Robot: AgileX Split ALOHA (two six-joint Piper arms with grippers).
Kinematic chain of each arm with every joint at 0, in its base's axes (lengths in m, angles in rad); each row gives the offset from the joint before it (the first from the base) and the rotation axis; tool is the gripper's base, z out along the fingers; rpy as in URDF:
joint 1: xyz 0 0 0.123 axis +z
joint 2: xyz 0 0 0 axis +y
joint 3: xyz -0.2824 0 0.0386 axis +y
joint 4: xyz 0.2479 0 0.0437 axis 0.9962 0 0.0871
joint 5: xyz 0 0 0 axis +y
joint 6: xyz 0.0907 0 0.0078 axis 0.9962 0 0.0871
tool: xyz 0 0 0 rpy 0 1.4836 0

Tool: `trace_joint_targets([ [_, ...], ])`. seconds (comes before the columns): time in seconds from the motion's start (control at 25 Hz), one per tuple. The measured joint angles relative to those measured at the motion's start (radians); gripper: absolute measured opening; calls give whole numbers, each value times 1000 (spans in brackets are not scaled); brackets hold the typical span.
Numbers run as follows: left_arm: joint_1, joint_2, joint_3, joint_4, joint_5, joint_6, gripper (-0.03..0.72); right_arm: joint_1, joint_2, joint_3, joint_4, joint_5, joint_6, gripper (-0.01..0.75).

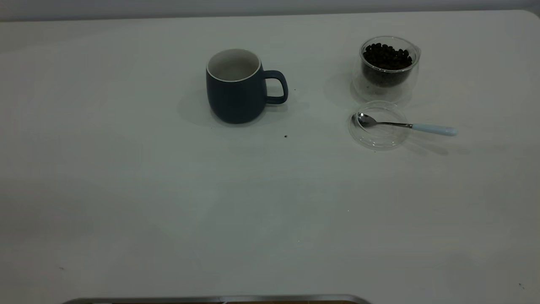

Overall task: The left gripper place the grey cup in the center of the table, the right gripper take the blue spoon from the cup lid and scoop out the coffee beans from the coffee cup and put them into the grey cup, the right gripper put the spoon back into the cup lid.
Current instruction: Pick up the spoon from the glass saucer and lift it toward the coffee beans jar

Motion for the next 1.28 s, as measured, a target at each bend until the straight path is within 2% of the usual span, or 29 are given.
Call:
trace_joint_targets([
  [0.2, 0, -7, 57, -26, -23, 0, 545, 0, 0, 0, 0, 0, 0, 395],
  [0.56, 7, -7, 57, -28, -30, 0, 545, 0, 0, 0, 0, 0, 0, 395],
  [0.64, 62, -8, 57, -29, -30, 0, 545, 0, 0, 0, 0, 0, 0, 395],
  [0.84, 333, -83, 57, -31, -31, 0, 545, 0, 0, 0, 0, 0, 0, 395],
  [0.92, 401, -145, 57, -31, -31, 0, 545, 0, 0, 0, 0, 0, 0, 395],
  [1.08, 449, -230, 57, -31, -28, 0, 545, 0, 0, 0, 0, 0, 0, 395],
  [1.28, 452, -234, 57, -31, -25, -1, 545, 0, 0, 0, 0, 0, 0, 395],
])
